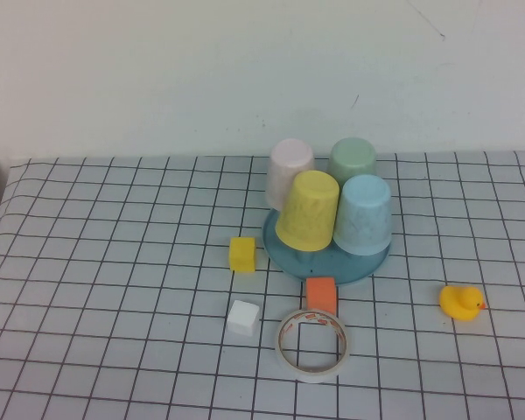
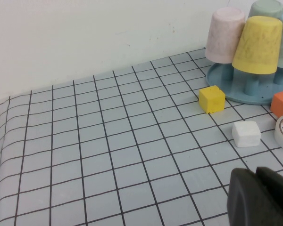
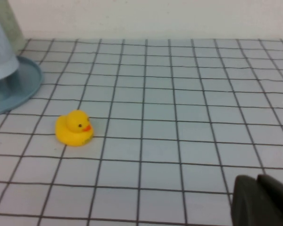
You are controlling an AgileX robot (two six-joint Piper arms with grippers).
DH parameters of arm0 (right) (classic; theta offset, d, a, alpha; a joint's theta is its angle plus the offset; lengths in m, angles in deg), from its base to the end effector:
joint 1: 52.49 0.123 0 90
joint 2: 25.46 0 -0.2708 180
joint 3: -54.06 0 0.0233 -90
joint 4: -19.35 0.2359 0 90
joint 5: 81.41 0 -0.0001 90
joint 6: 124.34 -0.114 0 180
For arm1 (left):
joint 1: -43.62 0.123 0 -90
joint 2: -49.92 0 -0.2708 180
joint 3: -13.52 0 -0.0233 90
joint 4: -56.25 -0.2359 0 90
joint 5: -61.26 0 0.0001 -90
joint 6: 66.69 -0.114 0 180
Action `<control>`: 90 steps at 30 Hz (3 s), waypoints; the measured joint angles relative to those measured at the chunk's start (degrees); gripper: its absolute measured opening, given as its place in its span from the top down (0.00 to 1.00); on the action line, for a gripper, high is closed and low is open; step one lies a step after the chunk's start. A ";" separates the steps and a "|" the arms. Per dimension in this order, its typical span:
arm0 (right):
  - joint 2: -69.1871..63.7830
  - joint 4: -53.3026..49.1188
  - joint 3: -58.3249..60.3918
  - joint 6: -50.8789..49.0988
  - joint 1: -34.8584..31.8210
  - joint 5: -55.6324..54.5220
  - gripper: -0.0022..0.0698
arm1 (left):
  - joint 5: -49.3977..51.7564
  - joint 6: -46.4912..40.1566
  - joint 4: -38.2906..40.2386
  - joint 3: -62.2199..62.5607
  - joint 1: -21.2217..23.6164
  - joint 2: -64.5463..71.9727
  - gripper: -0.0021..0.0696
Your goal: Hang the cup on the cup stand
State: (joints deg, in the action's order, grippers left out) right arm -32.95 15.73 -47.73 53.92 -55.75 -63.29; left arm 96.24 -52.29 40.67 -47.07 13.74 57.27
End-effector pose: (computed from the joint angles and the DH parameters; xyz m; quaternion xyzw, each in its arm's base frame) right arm 0.0754 -0.0065 0.1720 0.0168 0.7867 -0.0344 0.6162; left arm 0.0534 -0.0104 0.2445 0.1425 0.7627 -0.1123 0.6208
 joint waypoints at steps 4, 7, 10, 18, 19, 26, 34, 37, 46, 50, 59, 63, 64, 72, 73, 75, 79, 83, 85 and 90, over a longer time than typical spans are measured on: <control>0.00 -0.13 -0.10 -0.36 1.73 0.28 0.97 | 0.00 0.00 0.00 0.00 0.00 0.00 0.97; 0.00 -0.13 -0.10 -0.50 1.95 0.39 0.97 | 0.00 0.00 0.00 0.00 0.00 0.00 0.97; 0.00 -0.17 -0.10 -0.53 1.95 0.50 0.97 | 0.00 0.00 0.00 0.00 0.00 0.00 0.97; 0.00 -0.39 -0.10 -0.53 1.95 0.62 0.97 | 0.00 0.00 0.00 0.00 0.00 0.00 0.97; 0.00 -0.39 -0.10 -0.53 1.95 0.62 0.97 | 0.00 0.00 0.00 0.00 0.00 0.00 0.97; 0.00 -0.43 -0.17 -0.53 1.95 0.87 0.97 | 0.00 0.00 0.00 0.00 0.00 0.00 0.97; 0.00 -0.43 -0.17 -0.53 1.95 0.97 0.97 | 0.00 0.00 0.00 0.00 0.00 0.00 0.97; 0.00 -0.43 -0.17 -0.53 1.95 0.97 0.97 | 0.00 0.00 0.00 0.00 0.00 0.00 0.97; 0.00 -0.43 -0.17 -0.53 1.95 0.97 0.97 | -8.27 -5.79 0.48 -5.77 7.62 0.00 0.97; 0.00 -0.43 -0.17 -0.53 1.95 0.97 0.97 | -13.64 -6.88 4.12 -8.17 17.08 0.00 0.97; 0.00 -0.43 -0.17 -0.53 1.95 0.97 0.97 | -20.50 -7.13 11.11 -15.29 29.79 0.00 0.97; 0.00 -0.53 -0.17 -0.53 1.95 0.97 0.97 | -23.03 -7.13 12.10 -17.35 30.20 0.00 0.97; 0.00 -0.52 -0.17 -0.53 1.95 0.97 0.97 | -23.72 -7.13 12.24 -17.35 30.20 0.00 0.97; 0.00 -0.52 -0.17 -0.53 1.95 0.99 0.97 | -21.66 -10.14 14.79 -17.35 28.53 0.00 0.97; 0.00 -0.52 -0.17 -0.53 1.95 0.99 0.97 | -20.87 -10.59 14.88 -17.35 27.80 0.00 0.97; 0.00 -0.52 -0.17 -0.53 1.95 0.99 0.97 | -19.17 -10.98 15.02 -17.35 26.55 0.00 0.97; 0.00 -0.52 -0.17 -0.53 1.95 0.99 0.97 | -17.69 -11.35 15.58 -17.25 25.27 0.00 0.97; 0.00 -0.52 -0.17 -0.53 1.95 0.99 0.97 | -17.68 -12.87 16.01 -17.25 25.19 0.00 0.97; 0.00 -0.52 -0.17 -0.53 1.95 0.99 0.97 | -17.58 -14.40 16.10 -17.25 25.19 0.00 0.97; 0.00 -0.52 -0.17 -0.53 1.95 1.09 0.97 | -17.50 -16.88 16.75 -17.25 25.19 0.00 0.97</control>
